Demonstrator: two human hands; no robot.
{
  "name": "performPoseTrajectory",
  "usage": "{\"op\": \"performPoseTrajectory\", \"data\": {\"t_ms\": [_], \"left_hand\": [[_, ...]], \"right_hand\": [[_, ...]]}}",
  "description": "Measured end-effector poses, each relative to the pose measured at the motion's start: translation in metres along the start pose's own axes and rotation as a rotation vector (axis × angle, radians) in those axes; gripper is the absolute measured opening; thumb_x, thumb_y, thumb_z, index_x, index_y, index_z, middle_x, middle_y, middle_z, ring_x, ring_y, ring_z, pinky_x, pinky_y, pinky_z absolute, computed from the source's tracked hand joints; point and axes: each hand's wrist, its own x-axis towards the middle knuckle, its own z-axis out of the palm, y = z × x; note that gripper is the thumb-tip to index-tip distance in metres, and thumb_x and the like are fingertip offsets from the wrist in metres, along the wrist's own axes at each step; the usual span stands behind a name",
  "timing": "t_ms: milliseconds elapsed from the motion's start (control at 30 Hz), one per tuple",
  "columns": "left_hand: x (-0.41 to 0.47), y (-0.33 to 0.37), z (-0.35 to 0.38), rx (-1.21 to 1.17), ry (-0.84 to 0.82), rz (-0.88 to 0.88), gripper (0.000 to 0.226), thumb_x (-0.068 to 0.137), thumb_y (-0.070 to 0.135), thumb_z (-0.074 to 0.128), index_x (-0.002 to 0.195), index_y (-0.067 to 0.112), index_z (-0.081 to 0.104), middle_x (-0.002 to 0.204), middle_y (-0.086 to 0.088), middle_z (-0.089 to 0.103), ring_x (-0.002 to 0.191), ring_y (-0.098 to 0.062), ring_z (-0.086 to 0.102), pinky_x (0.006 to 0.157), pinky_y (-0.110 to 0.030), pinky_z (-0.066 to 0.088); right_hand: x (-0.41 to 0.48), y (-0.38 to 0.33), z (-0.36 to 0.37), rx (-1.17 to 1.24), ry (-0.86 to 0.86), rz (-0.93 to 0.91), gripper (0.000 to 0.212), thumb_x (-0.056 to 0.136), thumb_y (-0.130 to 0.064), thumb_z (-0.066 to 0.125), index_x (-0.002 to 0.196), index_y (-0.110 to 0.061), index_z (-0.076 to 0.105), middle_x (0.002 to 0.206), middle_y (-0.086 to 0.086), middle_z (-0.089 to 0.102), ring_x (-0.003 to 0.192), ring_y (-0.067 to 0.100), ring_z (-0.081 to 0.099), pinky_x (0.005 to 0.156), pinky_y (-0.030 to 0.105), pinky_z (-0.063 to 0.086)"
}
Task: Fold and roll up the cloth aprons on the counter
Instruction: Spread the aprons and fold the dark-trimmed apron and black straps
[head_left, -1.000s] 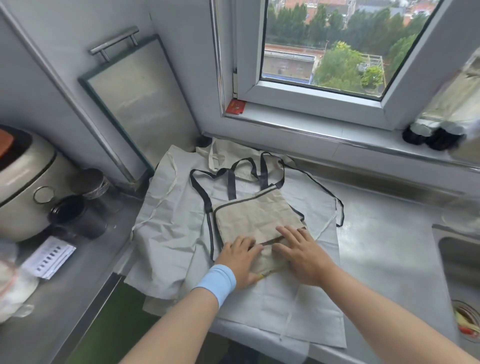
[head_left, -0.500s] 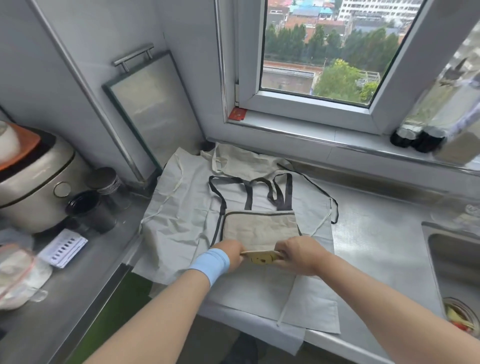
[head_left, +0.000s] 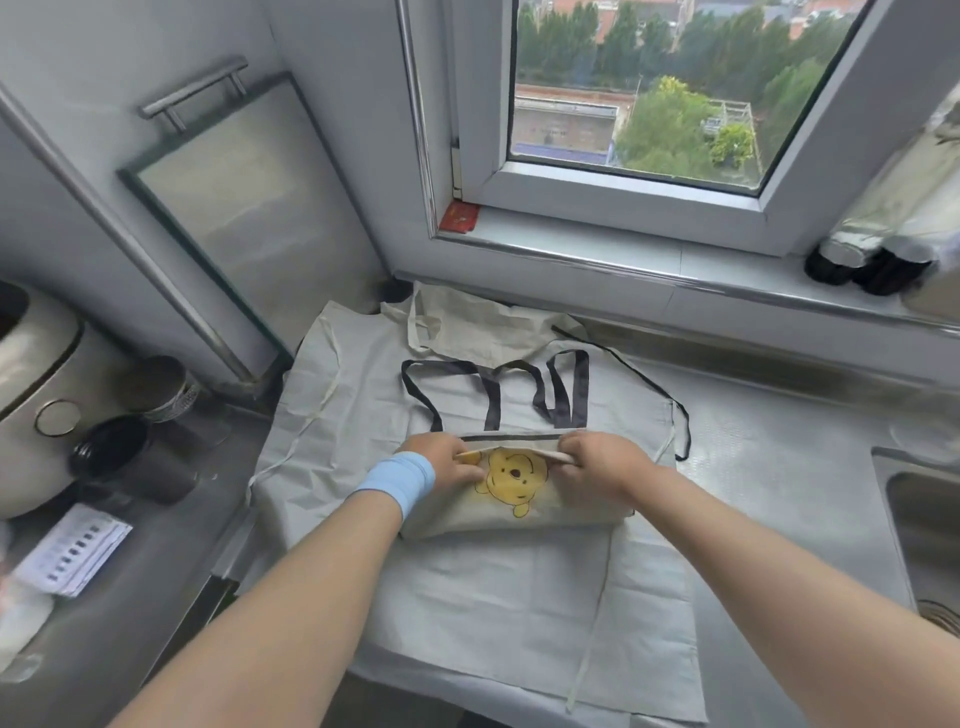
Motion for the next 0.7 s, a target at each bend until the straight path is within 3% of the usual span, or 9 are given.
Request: {"op": "performPoseTrajectory", "data": {"t_ms": [100,167,233,300,433,533,600,633,700], "left_hand": [[0.013,-0.005,-0.004,-0.060,0.067,-0.055,0.037,0.076,0.058,0.064,0.096,0.026,0.067,0.095,0.003,0.066,0.089,-0.021,0.059,0.075,-0.029,0.046],[0.018,-0.003,0.000,0.093,0.265,-0.031,0.032,0.076,0.050,0.066,0.101,0.030,0.065,0.100,0.007,0.064,0.093,-0.021,0.060,0.078,-0.029,0.045],[0.024,0.003,0.013,0.309,0.529,0.085,0.032,0.068,0.030,0.075,0.099,0.028,0.065,0.102,0.005,0.062,0.093,-0.022,0.059,0.081,-0.033,0.043],[0.027,0.017,0.037,0.314,0.672,0.261,0.034,0.061,0.017,0.075,0.093,0.023,0.066,0.102,0.000,0.063,0.091,-0.024,0.060,0.081,-0.035,0.042],[0.032,0.038,0.080,0.284,0.572,0.349,0.027,0.080,0.030,0.064,0.106,0.024,0.065,0.118,0.001,0.064,0.108,-0.025,0.061,0.090,-0.039,0.049],[0.035,0.033,0.085,0.243,0.448,0.290,0.038,0.086,0.040,0.042,0.117,0.029,0.062,0.128,0.004,0.061,0.116,-0.021,0.059,0.087,-0.037,0.051],[0.032,0.031,0.082,0.245,0.398,0.227,0.044,0.088,0.045,0.035,0.120,0.030,0.062,0.135,0.004,0.057,0.122,-0.020,0.055,0.092,-0.037,0.048],[0.031,0.030,0.083,0.260,0.382,0.197,0.048,0.089,0.046,0.030,0.125,0.031,0.060,0.143,0.003,0.050,0.129,-0.020,0.050,0.099,-0.040,0.044],[0.032,0.026,0.089,0.294,0.340,0.174,0.058,0.092,0.048,0.018,0.142,0.032,0.043,0.158,0.005,0.026,0.146,-0.020,0.025,0.114,-0.049,0.018]], "right_hand": [[0.021,0.005,0.002,-0.064,0.039,0.015,0.035,0.095,-0.052,0.050,0.097,-0.020,0.065,0.109,-0.002,0.062,0.101,0.026,0.061,0.072,0.033,0.044],[0.031,0.007,0.003,-0.088,0.046,0.047,0.035,0.095,-0.053,0.050,0.095,-0.021,0.064,0.103,-0.001,0.062,0.097,0.026,0.061,0.067,0.032,0.040],[0.038,0.008,0.002,-0.102,0.081,0.069,0.035,0.095,-0.053,0.050,0.093,-0.021,0.063,0.100,-0.001,0.061,0.096,0.026,0.062,0.066,0.032,0.041],[0.041,0.008,0.001,-0.088,0.111,0.091,0.034,0.094,-0.052,0.052,0.094,-0.021,0.064,0.100,-0.003,0.060,0.095,0.025,0.062,0.065,0.031,0.041],[0.041,0.001,0.004,-0.151,0.169,0.140,0.028,0.089,-0.047,0.059,0.100,-0.021,0.061,0.103,-0.002,0.059,0.095,0.025,0.062,0.065,0.031,0.039],[0.041,-0.010,0.019,-0.351,0.359,0.011,0.025,0.079,-0.024,0.064,0.102,-0.016,0.058,0.104,0.008,0.059,0.092,0.033,0.059,0.069,0.041,0.045],[0.037,-0.019,0.038,-0.329,0.447,-0.129,0.028,0.081,-0.020,0.055,0.108,-0.014,0.060,0.124,0.014,0.058,0.107,0.036,0.058,0.078,0.044,0.047],[0.034,-0.021,0.048,-0.293,0.426,-0.161,0.036,0.084,-0.023,0.049,0.118,-0.015,0.060,0.136,0.014,0.055,0.120,0.035,0.054,0.088,0.045,0.047],[0.027,-0.019,0.064,-0.197,0.301,-0.135,0.052,0.091,-0.038,0.040,0.139,-0.020,0.050,0.150,0.012,0.045,0.138,0.030,0.043,0.107,0.045,0.035]]}}
